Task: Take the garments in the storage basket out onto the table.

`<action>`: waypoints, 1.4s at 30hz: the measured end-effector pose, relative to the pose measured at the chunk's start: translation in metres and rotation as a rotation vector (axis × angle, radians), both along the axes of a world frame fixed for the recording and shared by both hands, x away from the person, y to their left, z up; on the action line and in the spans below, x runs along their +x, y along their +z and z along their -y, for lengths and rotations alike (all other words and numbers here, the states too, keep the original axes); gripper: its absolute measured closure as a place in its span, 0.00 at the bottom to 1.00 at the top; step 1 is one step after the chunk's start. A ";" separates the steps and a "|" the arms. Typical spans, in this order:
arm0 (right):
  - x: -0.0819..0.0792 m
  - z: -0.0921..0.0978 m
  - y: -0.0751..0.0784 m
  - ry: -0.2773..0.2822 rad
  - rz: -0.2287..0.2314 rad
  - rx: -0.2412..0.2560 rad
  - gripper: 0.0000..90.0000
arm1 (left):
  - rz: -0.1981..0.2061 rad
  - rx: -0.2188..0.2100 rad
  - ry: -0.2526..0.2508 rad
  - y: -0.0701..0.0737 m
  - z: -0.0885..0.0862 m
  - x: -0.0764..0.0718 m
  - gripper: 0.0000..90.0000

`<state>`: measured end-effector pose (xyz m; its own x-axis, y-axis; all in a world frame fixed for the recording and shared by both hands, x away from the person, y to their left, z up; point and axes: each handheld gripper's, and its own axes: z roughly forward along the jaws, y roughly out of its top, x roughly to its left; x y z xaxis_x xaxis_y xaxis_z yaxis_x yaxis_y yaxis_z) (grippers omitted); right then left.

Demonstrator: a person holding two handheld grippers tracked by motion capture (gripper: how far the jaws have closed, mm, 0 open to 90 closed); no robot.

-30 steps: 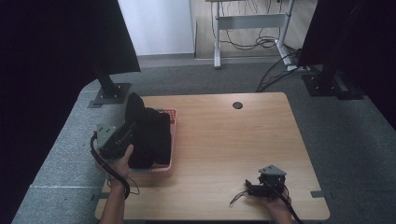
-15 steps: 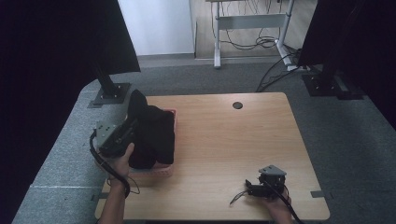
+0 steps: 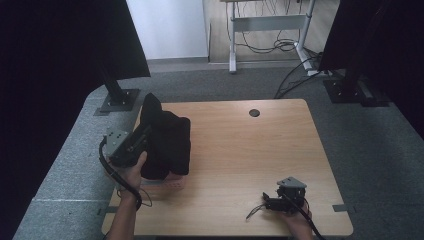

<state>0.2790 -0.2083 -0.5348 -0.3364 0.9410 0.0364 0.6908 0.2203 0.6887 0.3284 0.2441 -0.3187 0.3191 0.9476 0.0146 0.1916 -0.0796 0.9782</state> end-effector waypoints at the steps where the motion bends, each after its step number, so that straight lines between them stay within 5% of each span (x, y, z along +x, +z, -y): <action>1: 0.000 0.000 0.000 0.001 0.001 -0.001 0.04 | 0.001 0.000 -0.001 0.000 0.000 0.000 0.83; 42: 0.000 0.000 0.000 0.003 0.000 -0.001 0.04 | 0.032 -0.011 -0.102 0.020 0.028 -0.007 0.84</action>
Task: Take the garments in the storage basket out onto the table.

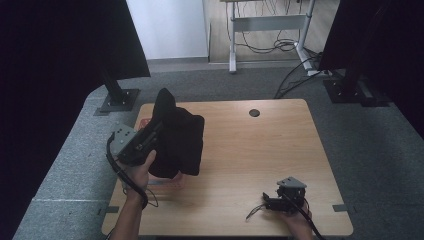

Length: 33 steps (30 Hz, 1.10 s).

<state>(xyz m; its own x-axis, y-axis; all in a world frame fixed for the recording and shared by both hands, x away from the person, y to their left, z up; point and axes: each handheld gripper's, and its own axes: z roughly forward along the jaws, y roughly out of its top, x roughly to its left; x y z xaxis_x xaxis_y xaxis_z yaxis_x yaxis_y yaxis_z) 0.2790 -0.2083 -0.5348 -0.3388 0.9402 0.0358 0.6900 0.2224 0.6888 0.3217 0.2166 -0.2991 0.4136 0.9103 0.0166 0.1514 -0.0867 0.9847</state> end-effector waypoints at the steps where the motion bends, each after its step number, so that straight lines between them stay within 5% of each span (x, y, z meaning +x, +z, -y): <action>1: 0.000 0.000 0.000 0.000 0.000 0.000 0.04 | 0.001 0.000 -0.001 0.001 0.001 0.000 0.84; 33: 0.000 0.000 0.000 0.001 0.000 0.000 0.04 | 0.012 -0.004 -0.075 0.007 0.034 0.002 0.84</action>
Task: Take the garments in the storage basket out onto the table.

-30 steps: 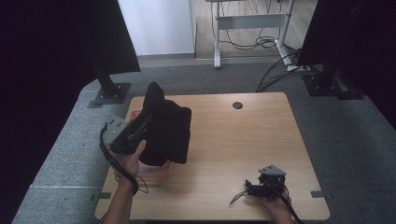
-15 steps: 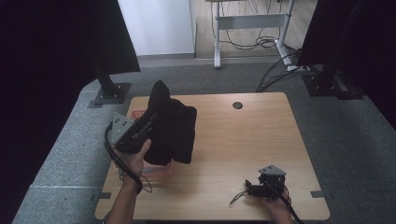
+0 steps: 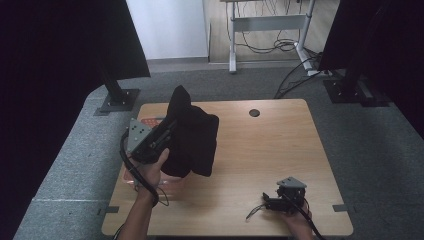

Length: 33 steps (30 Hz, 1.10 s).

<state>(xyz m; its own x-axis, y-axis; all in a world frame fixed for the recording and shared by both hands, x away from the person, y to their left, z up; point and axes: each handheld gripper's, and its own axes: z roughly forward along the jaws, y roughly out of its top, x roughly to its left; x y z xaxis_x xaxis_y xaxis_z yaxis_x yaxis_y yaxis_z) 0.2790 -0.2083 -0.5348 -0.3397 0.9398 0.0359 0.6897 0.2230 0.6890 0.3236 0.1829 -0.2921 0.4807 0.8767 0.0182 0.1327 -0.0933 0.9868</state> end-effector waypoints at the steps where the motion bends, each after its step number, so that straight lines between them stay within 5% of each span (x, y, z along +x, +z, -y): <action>1: 0.000 0.000 0.000 0.000 0.000 0.000 0.04 | 0.002 0.000 -0.003 0.001 0.001 0.000 0.84; 14: 0.000 0.000 0.000 0.001 0.000 0.000 0.04 | 0.006 0.000 -0.047 0.002 0.022 0.000 0.84; 33: 0.000 0.000 0.000 0.001 -0.001 -0.001 0.04 | -0.030 0.016 -0.090 -0.016 0.048 0.003 0.84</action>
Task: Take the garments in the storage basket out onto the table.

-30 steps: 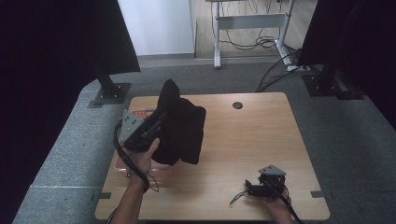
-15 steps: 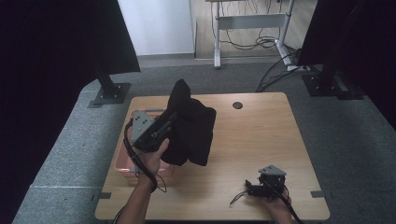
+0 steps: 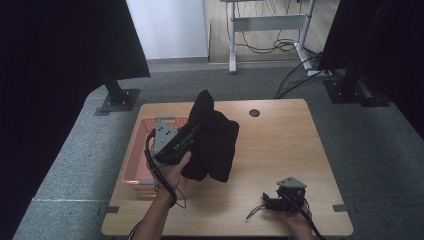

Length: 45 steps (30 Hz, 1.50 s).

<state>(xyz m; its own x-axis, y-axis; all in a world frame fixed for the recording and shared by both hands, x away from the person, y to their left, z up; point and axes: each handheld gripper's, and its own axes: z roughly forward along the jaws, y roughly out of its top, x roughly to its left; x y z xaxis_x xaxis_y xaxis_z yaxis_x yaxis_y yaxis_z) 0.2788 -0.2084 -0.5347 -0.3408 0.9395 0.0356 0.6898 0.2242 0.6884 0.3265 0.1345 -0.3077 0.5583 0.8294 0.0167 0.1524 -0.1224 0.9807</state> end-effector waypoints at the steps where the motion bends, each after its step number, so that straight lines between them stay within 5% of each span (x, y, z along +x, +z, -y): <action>1: 0.000 0.000 0.000 0.000 0.000 0.000 0.04 | -0.004 0.002 -0.003 -0.002 0.001 0.000 0.84; 45: 0.000 0.000 0.000 0.001 0.001 0.000 0.04 | -0.184 0.006 -0.055 -0.074 0.032 0.017 0.83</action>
